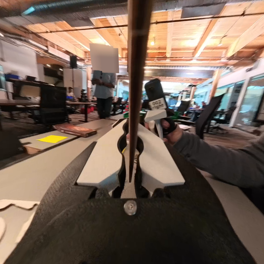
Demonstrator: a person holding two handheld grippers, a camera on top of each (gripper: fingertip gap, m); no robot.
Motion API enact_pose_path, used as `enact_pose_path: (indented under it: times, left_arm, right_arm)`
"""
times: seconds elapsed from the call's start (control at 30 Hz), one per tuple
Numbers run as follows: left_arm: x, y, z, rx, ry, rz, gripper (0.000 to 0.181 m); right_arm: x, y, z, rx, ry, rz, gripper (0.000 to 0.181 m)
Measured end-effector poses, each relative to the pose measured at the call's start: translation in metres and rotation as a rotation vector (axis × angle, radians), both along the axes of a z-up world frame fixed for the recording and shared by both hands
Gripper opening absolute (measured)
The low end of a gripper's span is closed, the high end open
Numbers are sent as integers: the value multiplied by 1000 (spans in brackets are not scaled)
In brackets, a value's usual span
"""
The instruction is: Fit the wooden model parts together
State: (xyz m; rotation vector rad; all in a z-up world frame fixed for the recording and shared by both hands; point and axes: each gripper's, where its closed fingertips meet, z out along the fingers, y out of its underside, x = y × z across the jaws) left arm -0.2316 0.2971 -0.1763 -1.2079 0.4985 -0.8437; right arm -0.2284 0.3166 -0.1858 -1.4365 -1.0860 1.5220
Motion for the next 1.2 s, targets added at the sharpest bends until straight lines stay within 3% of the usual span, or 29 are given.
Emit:
enact_pose_path:
  times: [0.07,0.33,0.4,0.57,0.87,0.9,0.97,1.2]
  left_arm:
    - [5,-3,0,-40,-52,-89,2]
    - [16,-2,-7,-121,-81,-186,1]
    - [19,-4,-6,-128,-87,-213,1]
    - [11,6,-7,-138,-130,-136,17]
    - [12,4,-4,-168,-155,-187,2]
    - [11,5,-3,-161,-159,-175,2]
    - [9,9,-5,-160,-146,-125,2]
    - [8,14,-3,-191,-224,-137,1]
  right_arm:
    - [2,-12,1,-60,15,122,53]
    - [1,-33,-6,-97,-6,267,27]
    - [2,-31,-9,-72,-22,248,0]
    - [7,-17,1,-74,31,172,0]
    - [26,4,25,-123,221,103,0]
    - [25,7,25,-128,228,76,4]
    - [21,14,21,-138,208,25,33]
    - [8,9,4,-152,136,31,16]
